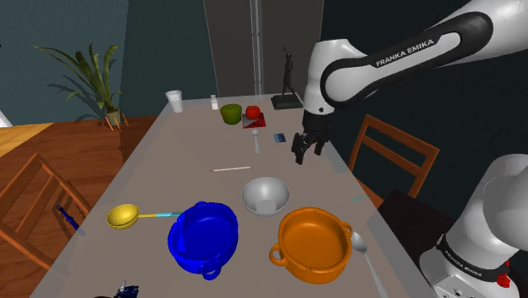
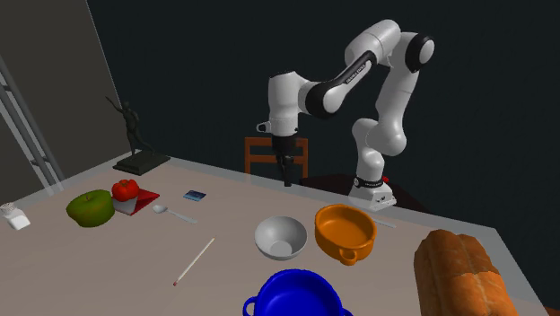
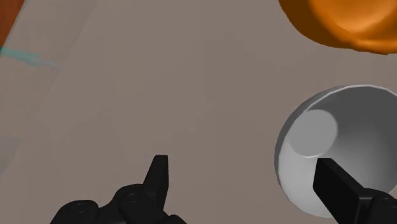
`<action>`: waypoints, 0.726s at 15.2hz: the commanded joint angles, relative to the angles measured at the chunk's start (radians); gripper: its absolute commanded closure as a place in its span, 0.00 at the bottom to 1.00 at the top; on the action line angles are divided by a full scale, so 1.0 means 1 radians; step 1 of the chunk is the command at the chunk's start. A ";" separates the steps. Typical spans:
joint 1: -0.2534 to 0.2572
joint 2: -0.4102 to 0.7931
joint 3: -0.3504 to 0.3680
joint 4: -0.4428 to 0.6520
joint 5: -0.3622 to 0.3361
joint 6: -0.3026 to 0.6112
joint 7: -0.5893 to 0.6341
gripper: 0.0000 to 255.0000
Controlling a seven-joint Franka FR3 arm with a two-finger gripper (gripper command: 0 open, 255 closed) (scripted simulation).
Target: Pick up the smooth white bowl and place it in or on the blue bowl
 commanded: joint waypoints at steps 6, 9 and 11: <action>0.040 0.211 0.053 0.104 0.028 0.129 0.056 0.00; 0.043 0.236 0.057 0.089 0.029 0.170 0.056 0.00; 0.045 0.254 0.059 0.080 0.029 0.197 0.056 0.00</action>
